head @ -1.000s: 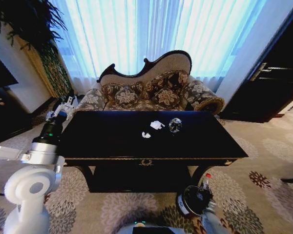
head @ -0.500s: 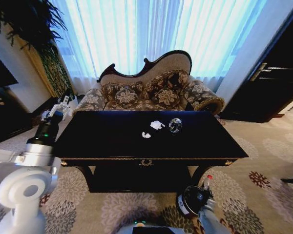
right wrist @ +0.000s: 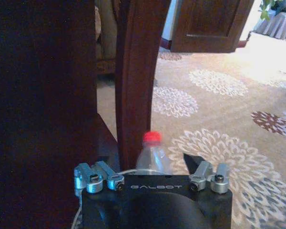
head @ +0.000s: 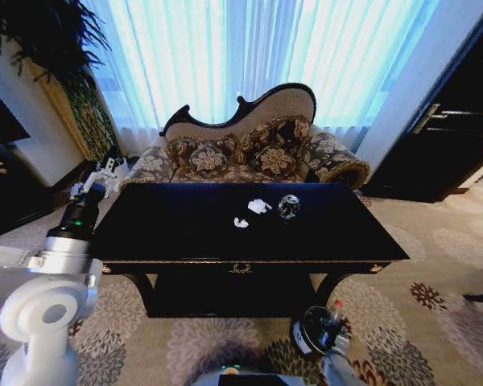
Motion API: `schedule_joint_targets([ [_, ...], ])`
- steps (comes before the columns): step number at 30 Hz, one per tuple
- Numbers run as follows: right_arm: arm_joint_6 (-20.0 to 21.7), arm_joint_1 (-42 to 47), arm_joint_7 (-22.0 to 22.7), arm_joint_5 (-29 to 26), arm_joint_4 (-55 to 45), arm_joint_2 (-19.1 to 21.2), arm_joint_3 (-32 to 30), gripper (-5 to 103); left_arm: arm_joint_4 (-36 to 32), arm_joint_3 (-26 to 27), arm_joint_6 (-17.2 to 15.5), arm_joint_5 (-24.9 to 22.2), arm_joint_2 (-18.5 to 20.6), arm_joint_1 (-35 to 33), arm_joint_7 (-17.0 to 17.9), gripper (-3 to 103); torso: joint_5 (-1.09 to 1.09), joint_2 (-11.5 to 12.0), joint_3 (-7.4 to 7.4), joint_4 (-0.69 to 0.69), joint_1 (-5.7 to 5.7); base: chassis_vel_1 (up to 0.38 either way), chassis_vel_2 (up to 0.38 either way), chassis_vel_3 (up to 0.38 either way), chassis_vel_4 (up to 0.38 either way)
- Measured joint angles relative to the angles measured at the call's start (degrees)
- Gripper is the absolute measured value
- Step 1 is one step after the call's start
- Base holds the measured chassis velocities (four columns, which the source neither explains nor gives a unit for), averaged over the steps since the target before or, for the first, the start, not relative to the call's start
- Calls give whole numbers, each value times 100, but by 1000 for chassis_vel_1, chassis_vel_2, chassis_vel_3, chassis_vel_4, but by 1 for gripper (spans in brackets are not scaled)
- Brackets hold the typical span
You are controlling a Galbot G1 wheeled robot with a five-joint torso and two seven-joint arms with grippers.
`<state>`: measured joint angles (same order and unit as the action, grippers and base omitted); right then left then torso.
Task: Move to the front of the table and place the trash on the table into the trash bin.
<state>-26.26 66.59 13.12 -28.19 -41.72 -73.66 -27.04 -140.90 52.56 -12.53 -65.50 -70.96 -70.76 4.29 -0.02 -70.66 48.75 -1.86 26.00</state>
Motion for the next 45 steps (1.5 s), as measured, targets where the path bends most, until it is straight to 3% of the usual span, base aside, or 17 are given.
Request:
schedule_joint_targets([
  [1,-1,18,-1,0,-35,-4,1,80,-4,11,0,-4,0,-6,0,100,0,0,0,1,0,0,0,0,0],
  [2,-1,78,-3,2,-125,-15,4,91,-9,37,0,-12,0,-16,-1,100,0,0,0,0,0,0,0,0,0],
  [6,-35,293,-80,26,-419,-41,13,99,-45,88,0,-47,2,-47,-2,100,-1,0,0,1,0,0,0,0,0],
  [12,-584,998,-935,605,-1051,38,22,100,-78,142,0,-105,19,-76,-3,100,1,0,0,-1,0,0,0,0,0],
  [18,-602,1997,-1441,67,-2605,399,68,100,-101,72,-30,2,-9,-152,65,100,0,0,0,0,0,0,0,0,0],
  [21,-493,2354,-1396,-42,-3215,478,6,100,-115,61,-58,52,-21,-189,113,100,0,0,0,1,0,0,0,0,0],
  [26,366,3404,-629,-83,-5052,531,-153,100,-209,170,-146,147,-96,-362,333,100,0,-1,-1,-2,-1,0,0,0,0],
  [31,682,3897,-430,32,-6191,578,-271,100,-232,321,-183,131,-134,-499,421,100,0,0,0,0,0,0,0,0,0],
  [39,628,4225,-266,265,-6870,580,-551,100,-239,462,-206,-25,-48,-487,428,100,2,-1,0,0,-1,0,0,0,0],
  [45,596,4484,-175,139,-7688,610,-897,100,-239,525,-229,-67,30,-436,459,100,1,0,0,0,0,0,0,0,0],
])
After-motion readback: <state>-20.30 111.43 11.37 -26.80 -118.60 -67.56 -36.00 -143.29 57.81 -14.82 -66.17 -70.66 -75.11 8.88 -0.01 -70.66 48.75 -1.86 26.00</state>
